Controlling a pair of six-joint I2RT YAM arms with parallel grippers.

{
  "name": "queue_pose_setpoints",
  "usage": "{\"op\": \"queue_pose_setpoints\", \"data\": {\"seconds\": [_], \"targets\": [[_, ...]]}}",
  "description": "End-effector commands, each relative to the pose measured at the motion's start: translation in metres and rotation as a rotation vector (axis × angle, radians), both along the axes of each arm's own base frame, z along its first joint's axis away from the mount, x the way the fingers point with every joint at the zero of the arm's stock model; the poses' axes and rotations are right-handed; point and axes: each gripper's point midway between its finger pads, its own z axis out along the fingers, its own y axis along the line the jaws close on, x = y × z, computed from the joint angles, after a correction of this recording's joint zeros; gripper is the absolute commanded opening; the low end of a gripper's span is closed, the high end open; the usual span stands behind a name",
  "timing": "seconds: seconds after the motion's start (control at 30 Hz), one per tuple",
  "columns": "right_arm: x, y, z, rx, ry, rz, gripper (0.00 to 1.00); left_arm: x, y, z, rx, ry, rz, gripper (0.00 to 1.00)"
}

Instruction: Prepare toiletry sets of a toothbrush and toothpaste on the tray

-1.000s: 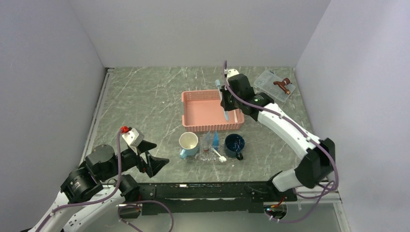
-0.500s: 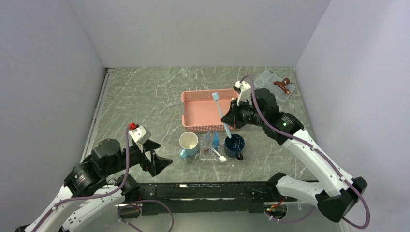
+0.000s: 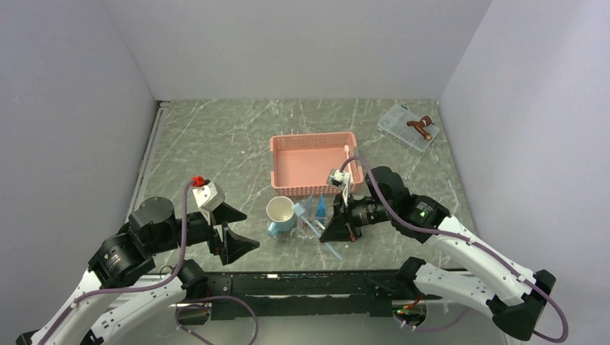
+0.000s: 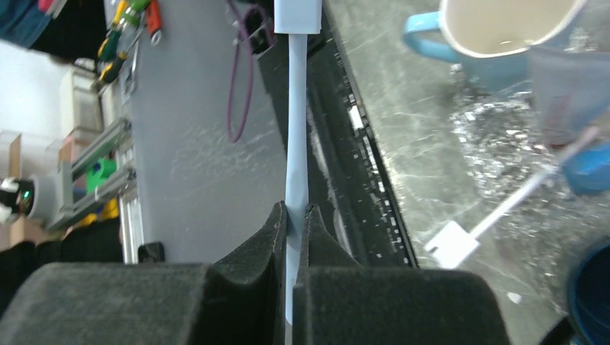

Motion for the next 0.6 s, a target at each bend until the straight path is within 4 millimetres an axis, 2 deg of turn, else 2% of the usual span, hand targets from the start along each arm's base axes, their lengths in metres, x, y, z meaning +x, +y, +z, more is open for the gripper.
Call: {"op": "queue_pose_setpoints", "data": {"seconds": [0.0,0.07,0.33,0.57], "targets": [[-0.027,0.01,0.013,0.086,-0.011,0.136,0.0,-0.012,-0.012,0.027,-0.074,-0.022,-0.104,0.99],[-0.039,0.012,0.015,0.105,-0.004,0.187,0.0,-0.016,-0.016,0.028,-0.085,-0.002,-0.129,0.99],[-0.066,0.026,0.019,0.155,0.019,0.33,0.0,-0.027,-0.028,0.032,-0.129,0.039,-0.223,0.99],[-0.079,0.047,0.024,0.148,-0.011,0.411,0.0,-0.038,-0.035,0.031,-0.166,0.08,-0.303,0.99]]}}
